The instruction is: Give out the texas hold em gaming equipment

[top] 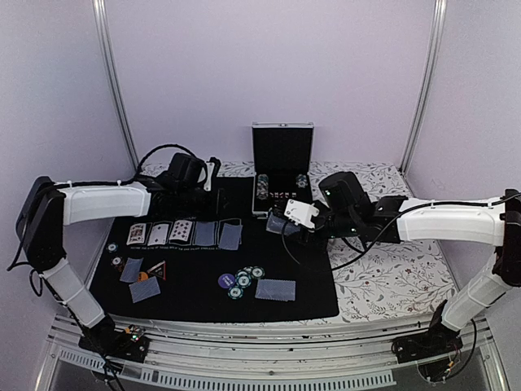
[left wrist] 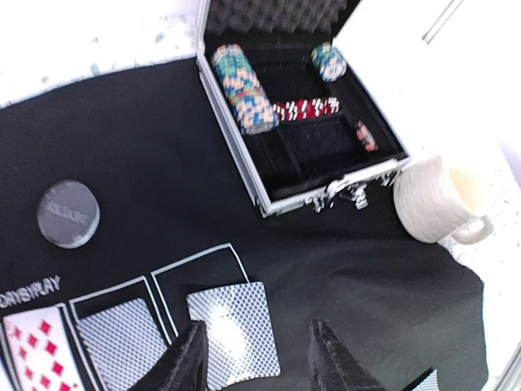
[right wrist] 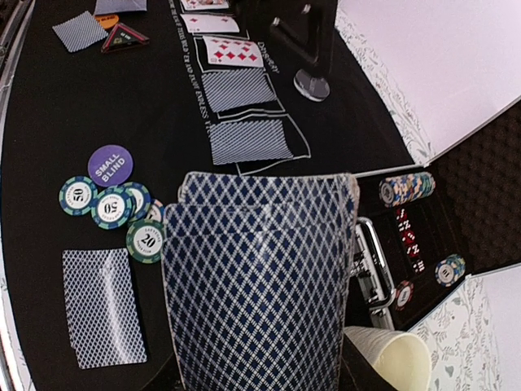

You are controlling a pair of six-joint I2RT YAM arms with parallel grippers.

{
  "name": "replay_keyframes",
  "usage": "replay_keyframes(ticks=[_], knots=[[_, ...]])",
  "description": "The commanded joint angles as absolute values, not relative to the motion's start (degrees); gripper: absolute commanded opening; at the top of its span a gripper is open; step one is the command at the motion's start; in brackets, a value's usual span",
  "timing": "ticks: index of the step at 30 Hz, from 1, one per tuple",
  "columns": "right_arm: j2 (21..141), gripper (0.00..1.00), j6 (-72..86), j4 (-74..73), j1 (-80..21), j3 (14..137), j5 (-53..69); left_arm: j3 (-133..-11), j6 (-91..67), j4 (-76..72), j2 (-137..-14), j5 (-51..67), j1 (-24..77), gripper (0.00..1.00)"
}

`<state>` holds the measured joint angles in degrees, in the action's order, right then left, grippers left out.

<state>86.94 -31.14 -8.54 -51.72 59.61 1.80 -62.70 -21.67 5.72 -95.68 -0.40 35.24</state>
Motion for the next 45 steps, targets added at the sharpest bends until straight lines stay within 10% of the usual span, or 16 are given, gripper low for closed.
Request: replay_keyframes(ticks=[1,34,43,45], knots=[[86.68,0.42,-25.28,-9.69,-51.42,57.50,0.62,-60.42,-19.49,6.30,-93.84,-1.83,35.91,0.44],[98.74,0.43,-5.73,-20.02,-48.25,53.11,-6.65,-51.37,-14.41,13.32,-78.51,-8.36,33.15,0.36],[99.68,0.99,-5.62,-23.23,-48.34,55.06,-7.25,-50.69,-13.11,14.76,-73.20,-9.66,29.96,0.38],[98.94,0.99,-5.70,-24.18,-48.27,55.87,-7.20,-50.76,-12.89,14.84,-72.19,-9.28,29.20,0.39]])
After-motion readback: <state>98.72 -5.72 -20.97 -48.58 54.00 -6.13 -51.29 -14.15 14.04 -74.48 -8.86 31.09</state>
